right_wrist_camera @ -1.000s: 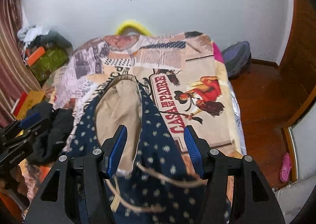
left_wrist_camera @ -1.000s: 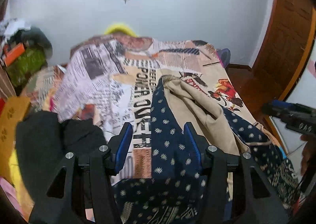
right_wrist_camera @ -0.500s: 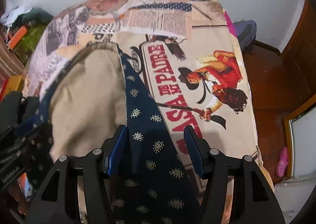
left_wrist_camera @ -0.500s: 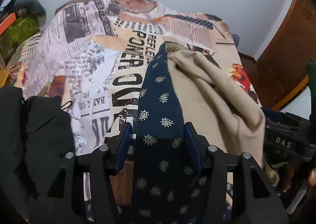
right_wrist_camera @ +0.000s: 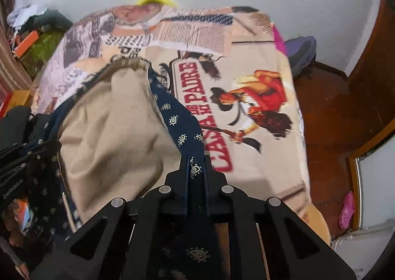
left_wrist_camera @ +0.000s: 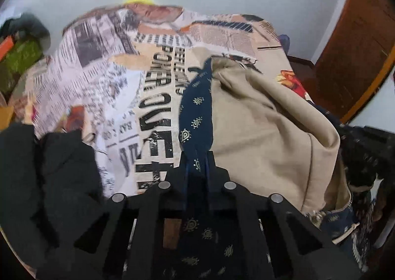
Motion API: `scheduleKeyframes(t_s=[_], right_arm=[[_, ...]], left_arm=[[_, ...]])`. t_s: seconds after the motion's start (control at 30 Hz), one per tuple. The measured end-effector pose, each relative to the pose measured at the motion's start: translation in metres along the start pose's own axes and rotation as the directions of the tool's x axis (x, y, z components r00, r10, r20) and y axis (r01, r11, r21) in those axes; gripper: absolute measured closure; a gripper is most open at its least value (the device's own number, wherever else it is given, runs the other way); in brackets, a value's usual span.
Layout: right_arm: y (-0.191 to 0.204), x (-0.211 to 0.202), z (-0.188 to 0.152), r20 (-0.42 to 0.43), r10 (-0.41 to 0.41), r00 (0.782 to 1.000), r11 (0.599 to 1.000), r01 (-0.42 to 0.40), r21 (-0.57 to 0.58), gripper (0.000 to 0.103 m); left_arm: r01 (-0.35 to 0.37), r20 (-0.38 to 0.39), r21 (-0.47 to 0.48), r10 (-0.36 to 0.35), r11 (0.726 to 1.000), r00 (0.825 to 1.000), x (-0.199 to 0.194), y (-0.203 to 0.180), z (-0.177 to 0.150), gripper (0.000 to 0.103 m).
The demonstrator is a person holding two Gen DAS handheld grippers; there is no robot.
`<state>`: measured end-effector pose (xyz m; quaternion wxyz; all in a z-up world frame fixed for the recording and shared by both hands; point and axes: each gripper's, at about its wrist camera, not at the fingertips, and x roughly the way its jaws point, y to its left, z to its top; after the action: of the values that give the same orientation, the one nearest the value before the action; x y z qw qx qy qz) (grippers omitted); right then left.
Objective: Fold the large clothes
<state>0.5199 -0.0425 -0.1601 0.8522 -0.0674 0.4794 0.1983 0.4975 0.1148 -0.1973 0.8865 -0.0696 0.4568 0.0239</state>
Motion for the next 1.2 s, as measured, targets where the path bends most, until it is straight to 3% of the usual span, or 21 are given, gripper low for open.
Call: scheduleKeyframes(t_s=[0.2, 0.5, 0.67, 0.83, 1.07, 1.2], right_arm=[[-0.011, -0.065, -0.017, 0.119, -0.001, 0.993, 1.000, 0.001, 0.006, 0.095], [0.005, -0.164, -0.073, 0.248, 0.104, 0.963, 0.994, -0.093, -0.054, 0.095], [0.001, -0.180, -0.111, 0.240, 0.136, 0.961, 0.991, -0.132, -0.031, 0.095], [-0.002, -0.179, -0.146, 0.202, 0.118, 0.972, 0.993, -0.116, -0.020, 0.095], [-0.010, -0.162, -0.188, 0.134, 0.020, 0.991, 0.999, -0.024, 0.025, 0.097], [-0.025, -0.156, -0.206, 0.082, 0.007, 0.997, 0.998, -0.012, 0.066, 0.097]], left_arm=[[0.058, 0.089, 0.030, -0.060, 0.998, 0.994, -0.067, -0.005, -0.003, 0.094], [0.140, 0.168, 0.110, -0.157, 0.984, 0.973, -0.162, -0.014, -0.047, 0.094], [0.171, 0.166, 0.124, -0.190, 0.978, 0.968, -0.193, -0.013, -0.086, 0.094], [0.151, 0.135, 0.135, -0.170, 0.979, 0.976, -0.198, -0.015, -0.129, 0.094], [0.077, 0.070, 0.119, -0.085, 0.990, 0.994, -0.178, -0.010, -0.176, 0.094], [0.022, 0.069, 0.106, -0.030, 0.994, 0.997, -0.175, -0.002, -0.197, 0.094]])
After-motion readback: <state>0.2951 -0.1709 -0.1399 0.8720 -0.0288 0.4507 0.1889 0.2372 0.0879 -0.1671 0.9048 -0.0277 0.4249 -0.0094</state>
